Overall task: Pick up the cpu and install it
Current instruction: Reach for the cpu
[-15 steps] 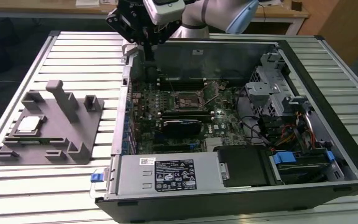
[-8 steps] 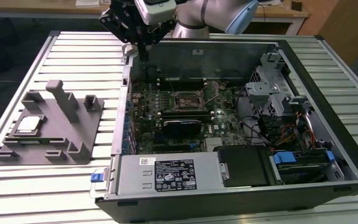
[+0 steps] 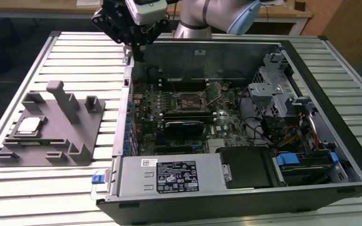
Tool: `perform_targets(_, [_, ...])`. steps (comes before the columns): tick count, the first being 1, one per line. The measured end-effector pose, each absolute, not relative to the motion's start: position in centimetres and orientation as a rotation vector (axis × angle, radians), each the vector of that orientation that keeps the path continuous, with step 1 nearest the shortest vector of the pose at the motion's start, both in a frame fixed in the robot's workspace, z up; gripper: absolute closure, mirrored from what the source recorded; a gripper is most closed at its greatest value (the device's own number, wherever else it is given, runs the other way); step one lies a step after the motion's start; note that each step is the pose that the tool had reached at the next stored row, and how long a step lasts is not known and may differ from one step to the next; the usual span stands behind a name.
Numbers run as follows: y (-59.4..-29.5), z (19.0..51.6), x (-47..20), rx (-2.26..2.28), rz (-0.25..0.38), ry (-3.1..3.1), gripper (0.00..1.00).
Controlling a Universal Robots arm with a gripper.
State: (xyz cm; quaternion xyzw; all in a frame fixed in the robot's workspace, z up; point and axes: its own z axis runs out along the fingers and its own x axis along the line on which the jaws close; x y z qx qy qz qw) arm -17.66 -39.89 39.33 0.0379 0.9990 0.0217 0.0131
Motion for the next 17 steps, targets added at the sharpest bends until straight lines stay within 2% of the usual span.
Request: perform_targets(17, [-39.9, 39.3, -20.2, 0.118, 0.068, 3.112, 0.89])
